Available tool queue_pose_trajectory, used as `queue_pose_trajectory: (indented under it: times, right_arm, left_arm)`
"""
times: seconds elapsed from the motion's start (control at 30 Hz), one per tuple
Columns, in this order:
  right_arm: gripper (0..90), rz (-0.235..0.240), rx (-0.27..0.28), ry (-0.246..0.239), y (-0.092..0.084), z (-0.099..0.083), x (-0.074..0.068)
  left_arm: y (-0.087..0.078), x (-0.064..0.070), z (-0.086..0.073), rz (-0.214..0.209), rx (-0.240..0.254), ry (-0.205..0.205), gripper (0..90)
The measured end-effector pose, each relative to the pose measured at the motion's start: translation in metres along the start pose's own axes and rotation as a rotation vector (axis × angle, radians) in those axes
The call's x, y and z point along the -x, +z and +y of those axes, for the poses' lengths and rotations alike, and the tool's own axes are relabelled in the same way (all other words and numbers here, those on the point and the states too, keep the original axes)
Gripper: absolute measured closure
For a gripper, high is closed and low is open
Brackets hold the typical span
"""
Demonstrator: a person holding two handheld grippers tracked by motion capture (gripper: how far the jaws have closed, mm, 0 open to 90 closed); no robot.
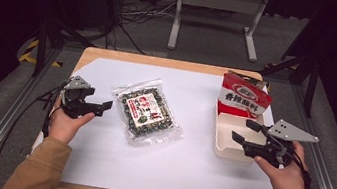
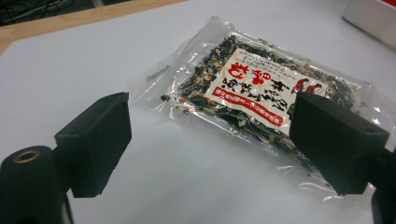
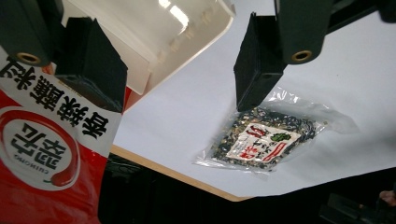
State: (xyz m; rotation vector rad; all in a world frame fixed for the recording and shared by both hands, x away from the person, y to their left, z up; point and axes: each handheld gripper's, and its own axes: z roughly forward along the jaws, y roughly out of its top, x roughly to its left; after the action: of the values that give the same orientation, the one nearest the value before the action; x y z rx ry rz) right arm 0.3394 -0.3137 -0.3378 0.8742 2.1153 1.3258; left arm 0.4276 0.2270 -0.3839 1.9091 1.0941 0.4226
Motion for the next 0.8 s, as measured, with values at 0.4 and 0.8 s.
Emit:
queue_pose_trajectory:
  times: [0.4,0.8]
  right_arm:
    - [34.4,0.039,-0.003,-0.029,0.006,0.004,-0.013]
    - [33.9,0.053,-0.017,-0.03,0.005,-0.002,-0.02]
  left_arm:
    - [0.032,-0.024,0.005,0.072,0.025,-0.083,16.3]
    - [0.055,-0.033,0.033,0.105,-0.015,-0.055,22.9]
